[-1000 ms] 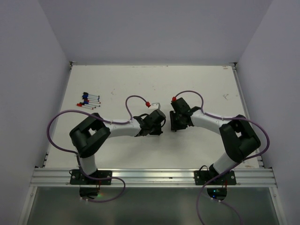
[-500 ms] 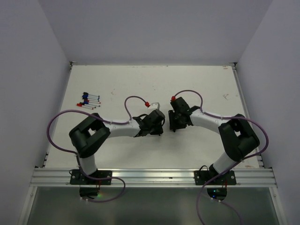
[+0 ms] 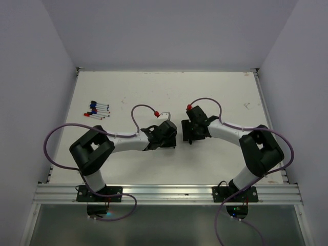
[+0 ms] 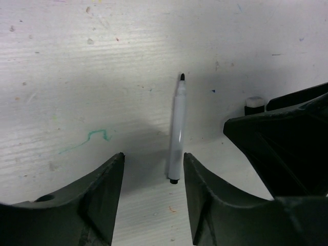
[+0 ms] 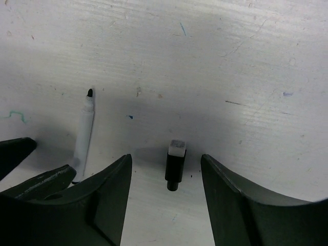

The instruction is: Open the pen caps

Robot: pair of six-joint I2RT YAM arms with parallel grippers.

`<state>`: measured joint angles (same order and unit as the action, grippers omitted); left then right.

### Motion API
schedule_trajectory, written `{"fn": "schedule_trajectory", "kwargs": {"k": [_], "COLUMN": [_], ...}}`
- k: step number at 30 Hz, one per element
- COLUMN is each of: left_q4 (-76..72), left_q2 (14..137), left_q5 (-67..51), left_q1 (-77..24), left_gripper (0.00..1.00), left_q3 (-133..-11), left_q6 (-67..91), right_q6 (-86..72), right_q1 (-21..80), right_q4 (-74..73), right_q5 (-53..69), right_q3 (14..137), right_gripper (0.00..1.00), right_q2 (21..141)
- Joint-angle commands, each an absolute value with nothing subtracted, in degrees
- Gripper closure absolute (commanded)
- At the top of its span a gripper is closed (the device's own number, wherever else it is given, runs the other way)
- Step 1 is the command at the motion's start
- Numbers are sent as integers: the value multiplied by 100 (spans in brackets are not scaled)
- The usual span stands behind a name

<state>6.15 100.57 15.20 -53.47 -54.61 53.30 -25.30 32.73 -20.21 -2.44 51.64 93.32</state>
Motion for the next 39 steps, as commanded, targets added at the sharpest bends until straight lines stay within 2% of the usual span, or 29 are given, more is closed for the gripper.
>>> {"fn": "schedule_trajectory", "kwargs": {"k": [1, 8, 9, 11, 12, 15, 17, 22, 25, 31, 39], "left_q4": [993, 1555, 1617, 1819, 1967, 2354, 2793, 3690, 3648, 3331, 3059], "left_q2": [9721, 9010, 8791, 8553, 8291, 7877, 7831, 8217, 8358, 8805, 9447], "left_q5": [1854, 2258, 2294, 2250, 2146, 1935, 1750, 1670, 1372, 1090, 1071], "left_q1": [-5300, -5195, -5151, -4870, -4599, -4019, -3106, -1296, -522, 473, 975], "left_gripper": [44, 38, 38, 36, 35, 35, 36, 38, 41, 52, 55], "left_q3": [-5344, -5475, -5476, -5458, -5423, -5397, -5431, -5861, -5880, -5984, -6143], "left_q6": [5107, 4905, 4817, 4703, 4667, 4676, 4685, 4658, 4711, 4544, 4719], "right_q6": [-2400, -2276, -2285, -2311, -2355, -2391, -2496, -2557, -2532, -2400, -2294], "right_q1": [3287, 3287, 3287, 3287, 3287, 3278, 3278, 3278, 3278, 3278, 3278], "right_q4": [-2109, -2530, -2610, -2689, -2672, -2663, -2715, -3067, -3006, -2997, -2848], "right_q5": [-474, -693, -773, -791, -800, -678, -598, -141, -36, -26, 132], "right_q3": [5344, 5563, 5668, 5722, 5756, 5853, 5923, 6416, 6416, 6311, 6205], "right_gripper": [38, 28, 23, 4, 1, 1, 1, 1, 2, 2, 2], "right_q2": [9062, 8413, 8298, 7939, 7815, 7445, 7348, 7462, 7444, 7400, 7347]}}
